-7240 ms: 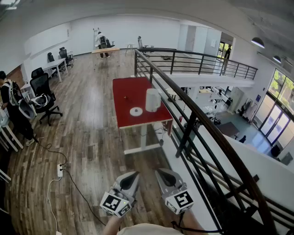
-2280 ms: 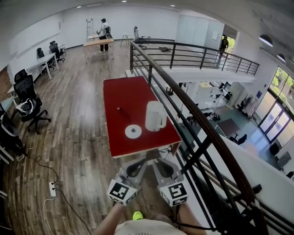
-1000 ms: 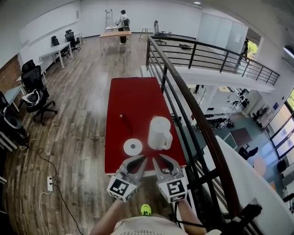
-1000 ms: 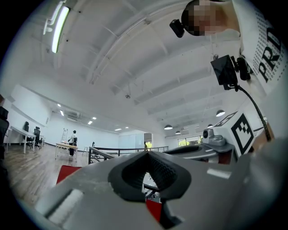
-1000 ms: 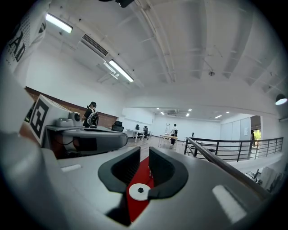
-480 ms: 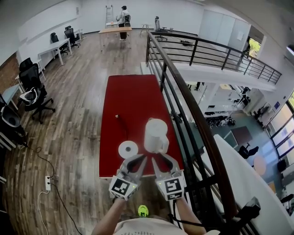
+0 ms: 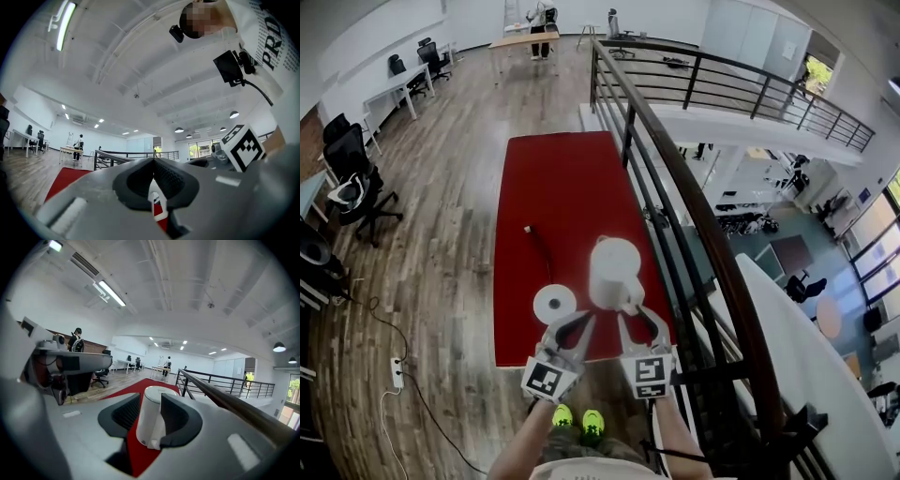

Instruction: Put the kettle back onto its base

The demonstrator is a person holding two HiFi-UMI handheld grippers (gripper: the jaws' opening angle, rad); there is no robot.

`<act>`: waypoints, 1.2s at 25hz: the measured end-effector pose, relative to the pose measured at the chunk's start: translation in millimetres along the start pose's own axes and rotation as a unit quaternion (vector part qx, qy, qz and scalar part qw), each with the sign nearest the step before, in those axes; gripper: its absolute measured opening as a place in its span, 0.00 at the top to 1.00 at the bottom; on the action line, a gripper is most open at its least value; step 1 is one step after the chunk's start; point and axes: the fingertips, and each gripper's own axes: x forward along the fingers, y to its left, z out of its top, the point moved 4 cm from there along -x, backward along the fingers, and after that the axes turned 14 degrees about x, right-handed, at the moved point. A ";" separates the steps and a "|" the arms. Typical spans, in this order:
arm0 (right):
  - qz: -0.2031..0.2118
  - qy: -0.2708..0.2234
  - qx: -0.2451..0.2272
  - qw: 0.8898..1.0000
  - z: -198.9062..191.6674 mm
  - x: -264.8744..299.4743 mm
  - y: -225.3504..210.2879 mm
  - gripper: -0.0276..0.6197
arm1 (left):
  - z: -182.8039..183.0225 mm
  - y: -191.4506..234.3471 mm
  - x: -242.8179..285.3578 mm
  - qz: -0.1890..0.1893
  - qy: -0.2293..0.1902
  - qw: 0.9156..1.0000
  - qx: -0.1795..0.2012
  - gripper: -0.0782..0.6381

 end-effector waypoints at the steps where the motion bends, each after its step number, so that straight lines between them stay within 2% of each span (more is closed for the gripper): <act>1: -0.008 0.005 0.000 1.000 -6.8 3.6 -5.1 0.73 | -5.6 1.3 1.8 0.001 0.001 1.000 -0.001 0.90; 4: -0.031 0.019 0.009 0.999 -26.0 12.5 -19.0 0.72 | -20.8 3.7 4.2 0.000 0.007 1.000 -0.007 0.90; 8: -0.042 0.034 0.022 0.998 -41.8 26.5 -27.6 0.69 | -35.7 3.6 6.5 -0.006 0.012 1.000 -0.011 0.90; 14: -0.066 0.029 0.004 0.997 -42.1 40.1 -36.0 0.67 | -49.6 12.6 16.2 -0.005 0.023 1.000 -0.018 0.90; 16: -0.062 0.017 0.006 0.998 -38.7 37.9 -38.0 0.67 | -52.4 13.7 17.5 -0.002 0.025 0.999 -0.021 0.90; 18: -0.044 0.011 0.029 0.999 -37.3 33.3 -38.6 0.66 | -56.1 13.6 18.7 -0.002 0.029 0.999 -0.022 0.90; 21: -0.022 0.018 0.061 0.998 -43.1 31.3 -37.9 0.58 | -62.8 13.7 18.5 -0.005 0.035 0.999 -0.024 0.90; 24: -0.028 0.039 0.046 0.998 -55.0 38.1 -42.5 0.58 | -69.0 9.6 22.9 -0.011 0.036 0.999 -0.022 0.90; 30: -0.032 0.050 0.039 0.997 -69.9 54.0 -53.7 0.58 | -76.3 2.5 32.2 -0.014 0.033 0.999 -0.028 0.90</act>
